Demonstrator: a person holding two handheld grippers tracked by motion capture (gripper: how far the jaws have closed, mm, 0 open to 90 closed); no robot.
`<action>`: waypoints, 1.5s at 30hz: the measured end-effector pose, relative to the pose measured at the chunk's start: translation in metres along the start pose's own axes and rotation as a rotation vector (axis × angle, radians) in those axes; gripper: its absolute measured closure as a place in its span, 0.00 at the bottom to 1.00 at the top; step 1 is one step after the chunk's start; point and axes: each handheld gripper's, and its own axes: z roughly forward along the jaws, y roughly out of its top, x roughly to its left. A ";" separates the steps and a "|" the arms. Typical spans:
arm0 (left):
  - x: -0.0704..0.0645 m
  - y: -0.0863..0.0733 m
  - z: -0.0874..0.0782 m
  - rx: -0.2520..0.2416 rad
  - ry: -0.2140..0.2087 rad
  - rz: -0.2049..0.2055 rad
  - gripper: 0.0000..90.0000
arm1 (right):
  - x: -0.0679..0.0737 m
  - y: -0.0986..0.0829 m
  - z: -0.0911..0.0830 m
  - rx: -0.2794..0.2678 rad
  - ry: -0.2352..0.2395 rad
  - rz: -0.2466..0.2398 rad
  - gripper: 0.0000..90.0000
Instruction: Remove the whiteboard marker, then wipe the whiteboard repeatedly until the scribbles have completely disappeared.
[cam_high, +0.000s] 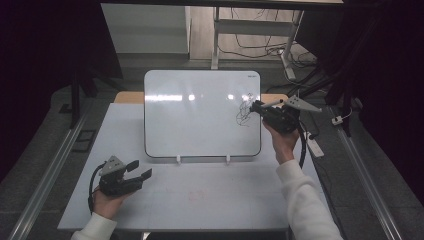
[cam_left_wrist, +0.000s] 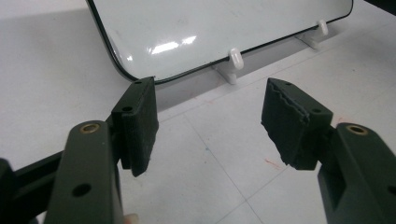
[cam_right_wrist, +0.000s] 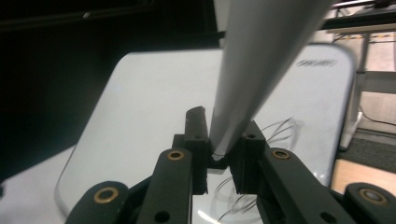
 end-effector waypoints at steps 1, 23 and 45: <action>0.000 0.000 0.000 0.000 0.000 0.002 0.40 | -0.005 0.002 0.003 -0.005 -0.004 0.010 0.87; 0.004 -0.001 0.000 -0.005 0.013 -0.009 0.37 | -0.038 -0.003 0.070 0.054 -0.056 -0.085 0.87; 0.004 0.000 0.002 -0.002 0.008 -0.012 0.37 | -0.048 -0.007 0.060 0.012 -0.086 -0.072 0.87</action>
